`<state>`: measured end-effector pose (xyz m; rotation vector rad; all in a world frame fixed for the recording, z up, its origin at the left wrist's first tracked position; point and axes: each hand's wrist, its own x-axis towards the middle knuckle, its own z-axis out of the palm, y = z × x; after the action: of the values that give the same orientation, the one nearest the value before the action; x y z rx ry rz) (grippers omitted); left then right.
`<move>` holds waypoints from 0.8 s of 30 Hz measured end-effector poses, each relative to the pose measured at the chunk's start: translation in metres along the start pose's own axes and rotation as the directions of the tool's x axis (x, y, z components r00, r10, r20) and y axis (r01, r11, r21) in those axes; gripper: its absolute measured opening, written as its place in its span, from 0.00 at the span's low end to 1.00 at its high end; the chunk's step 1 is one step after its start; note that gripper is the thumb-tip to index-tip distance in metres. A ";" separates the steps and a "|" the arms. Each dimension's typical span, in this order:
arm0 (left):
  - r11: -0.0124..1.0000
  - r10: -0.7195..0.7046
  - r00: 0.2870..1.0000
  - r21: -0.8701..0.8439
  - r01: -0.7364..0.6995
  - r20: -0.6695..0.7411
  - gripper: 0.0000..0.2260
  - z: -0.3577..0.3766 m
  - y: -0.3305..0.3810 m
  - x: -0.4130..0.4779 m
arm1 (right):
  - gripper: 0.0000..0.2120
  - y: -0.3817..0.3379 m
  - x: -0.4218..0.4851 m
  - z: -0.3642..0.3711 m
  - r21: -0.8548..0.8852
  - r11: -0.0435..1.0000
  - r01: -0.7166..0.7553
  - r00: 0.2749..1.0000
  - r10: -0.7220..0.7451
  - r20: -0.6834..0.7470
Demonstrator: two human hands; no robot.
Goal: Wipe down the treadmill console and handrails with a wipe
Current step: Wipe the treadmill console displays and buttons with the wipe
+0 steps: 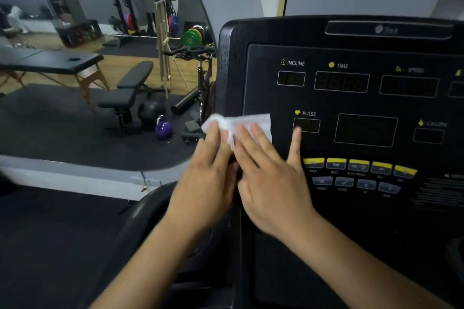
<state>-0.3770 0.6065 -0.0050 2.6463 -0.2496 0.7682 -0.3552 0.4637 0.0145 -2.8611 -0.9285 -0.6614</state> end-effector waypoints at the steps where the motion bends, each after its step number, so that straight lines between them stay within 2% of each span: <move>1: 1.000 -0.006 1.000 0.006 0.006 0.028 0.26 0.006 0.002 -0.016 | 0.31 -0.001 -0.014 0.005 0.008 1.000 0.026 1.000 -0.026 0.017; 4: 0.999 -0.007 0.997 0.034 0.005 0.075 0.27 0.013 0.004 -0.026 | 0.31 0.003 -0.019 0.008 -0.017 0.998 0.061 0.997 -0.060 0.040; 8: 0.993 0.010 1.000 0.118 -0.011 0.015 0.27 0.001 0.004 0.016 | 0.29 0.008 0.009 -0.008 -0.052 0.999 -0.006 1.000 0.006 0.008; 13: 0.985 0.046 0.995 0.162 -0.059 0.083 0.26 0.017 0.023 -0.030 | 0.30 0.018 -0.035 0.005 -0.043 0.999 0.022 0.999 -0.020 0.050; 18: 0.955 0.082 0.996 0.282 -0.090 0.040 0.26 0.010 0.024 0.007 | 0.29 0.030 -0.013 -0.005 -0.081 0.997 -0.006 1.000 0.008 0.023; 24: 0.950 0.073 0.994 0.298 -0.094 0.080 0.27 0.024 0.036 -0.017 | 0.31 0.034 -0.044 0.006 -0.036 0.999 -0.039 0.998 0.041 0.040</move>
<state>-0.3889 0.5652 -0.0223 2.9710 -0.2838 0.8000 -0.3657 0.4126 -0.0065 -2.9267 -0.8711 -0.6242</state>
